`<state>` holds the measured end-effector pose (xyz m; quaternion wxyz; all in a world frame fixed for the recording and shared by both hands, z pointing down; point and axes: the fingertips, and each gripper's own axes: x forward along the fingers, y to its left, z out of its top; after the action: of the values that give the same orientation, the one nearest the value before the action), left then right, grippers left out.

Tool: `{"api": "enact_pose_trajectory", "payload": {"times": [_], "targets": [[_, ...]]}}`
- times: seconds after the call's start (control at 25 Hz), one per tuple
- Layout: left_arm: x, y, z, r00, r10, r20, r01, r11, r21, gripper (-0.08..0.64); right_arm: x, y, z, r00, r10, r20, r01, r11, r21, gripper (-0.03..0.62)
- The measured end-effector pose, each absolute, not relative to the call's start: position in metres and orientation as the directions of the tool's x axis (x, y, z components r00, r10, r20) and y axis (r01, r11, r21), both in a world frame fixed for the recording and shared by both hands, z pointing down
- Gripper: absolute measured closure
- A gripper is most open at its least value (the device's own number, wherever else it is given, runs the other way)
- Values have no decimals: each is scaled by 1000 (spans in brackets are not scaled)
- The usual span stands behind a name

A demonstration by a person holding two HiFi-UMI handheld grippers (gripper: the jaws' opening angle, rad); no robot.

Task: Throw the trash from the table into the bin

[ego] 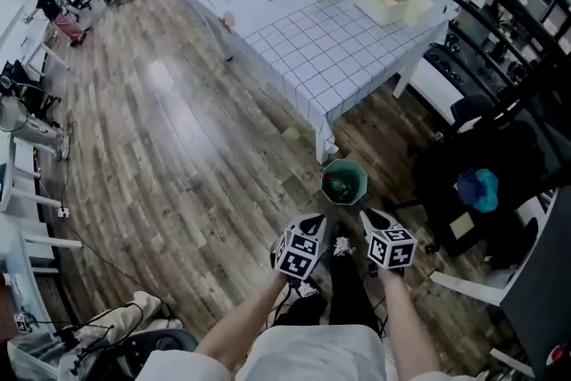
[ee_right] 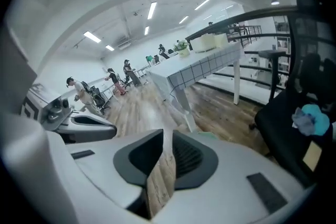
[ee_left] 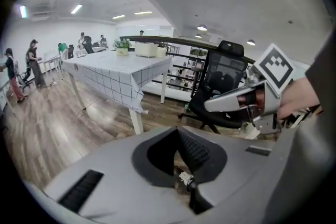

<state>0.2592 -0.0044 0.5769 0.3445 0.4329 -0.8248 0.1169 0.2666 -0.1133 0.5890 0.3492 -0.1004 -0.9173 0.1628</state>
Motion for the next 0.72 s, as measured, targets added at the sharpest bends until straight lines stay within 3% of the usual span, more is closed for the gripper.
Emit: {"api": "enact_pose_trajectory", "payload": {"times": [0.12,0.48,0.72], "targets": [[269,0,556,-425,-625,655,-782,617,83,535,282,-106,568,-738,251,626,48,945,-323,592],[297,-2,518,-460,-640,615,-694,691,201,535,329,-103,538,-753,77,654,-121,960,-252,586],[303,-9,513,-438,-660,611,-715,667,209,535,324,-81,540,-730,137,669,-9,978,-210,588]]}}
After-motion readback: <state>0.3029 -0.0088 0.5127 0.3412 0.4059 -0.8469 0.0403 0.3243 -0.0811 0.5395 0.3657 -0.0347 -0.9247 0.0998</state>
